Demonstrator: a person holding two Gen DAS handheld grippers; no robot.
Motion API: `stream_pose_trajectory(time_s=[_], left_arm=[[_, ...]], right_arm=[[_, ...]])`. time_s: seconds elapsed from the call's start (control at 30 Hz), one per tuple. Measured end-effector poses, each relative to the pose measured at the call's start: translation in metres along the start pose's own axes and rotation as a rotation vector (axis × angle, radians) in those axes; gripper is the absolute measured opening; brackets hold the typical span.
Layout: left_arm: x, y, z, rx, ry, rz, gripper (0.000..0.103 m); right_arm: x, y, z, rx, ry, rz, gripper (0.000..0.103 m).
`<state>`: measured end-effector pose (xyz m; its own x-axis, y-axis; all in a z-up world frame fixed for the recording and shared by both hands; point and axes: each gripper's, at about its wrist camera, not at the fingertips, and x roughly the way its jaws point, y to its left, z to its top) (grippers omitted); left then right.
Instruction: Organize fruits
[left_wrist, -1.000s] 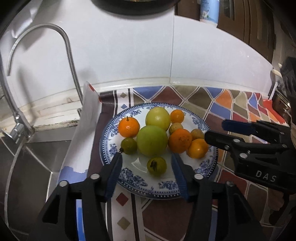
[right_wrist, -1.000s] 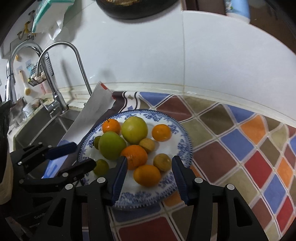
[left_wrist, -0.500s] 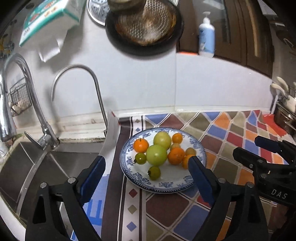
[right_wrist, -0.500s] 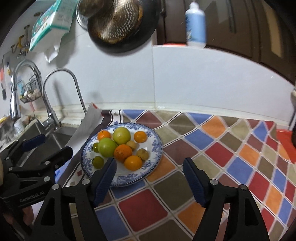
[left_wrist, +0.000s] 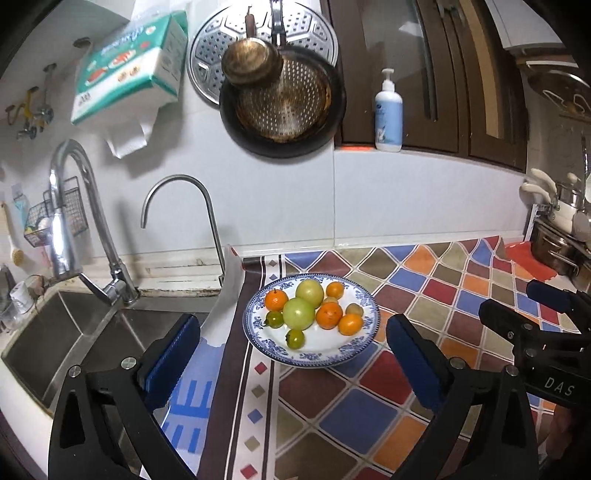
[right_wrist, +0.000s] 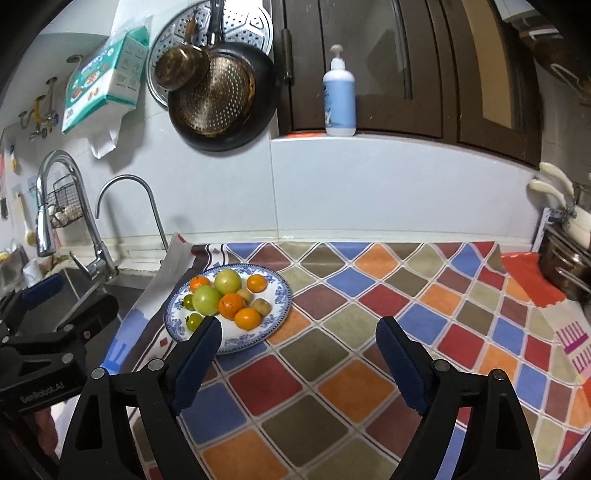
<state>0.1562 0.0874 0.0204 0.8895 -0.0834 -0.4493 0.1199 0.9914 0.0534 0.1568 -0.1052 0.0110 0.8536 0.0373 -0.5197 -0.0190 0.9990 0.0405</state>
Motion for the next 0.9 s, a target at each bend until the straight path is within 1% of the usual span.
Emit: stream_pose_trajectory(time_s=[0.33, 0.53, 0.9], left_arm=[[-0.056, -0.024, -0.014, -0.03, -0.018, 0.03, 0.103], [-0.088, -0.035, -0.02, -0.034, -0.048, 0.043, 0.103], [-0.123, -0.048, -0.029, -0.036, -0.073, 0.047, 0.103]], right_arm=[[-0.054, -0.021, -0.014, -0.009, -0.032, 0.035, 0.088], [-0.082, -0.028, -0.023, -0.018, -0.052, 0.047, 0.088], [-0.122, -0.035, -0.036, -0.03, -0.081, 0.053, 0.088]])
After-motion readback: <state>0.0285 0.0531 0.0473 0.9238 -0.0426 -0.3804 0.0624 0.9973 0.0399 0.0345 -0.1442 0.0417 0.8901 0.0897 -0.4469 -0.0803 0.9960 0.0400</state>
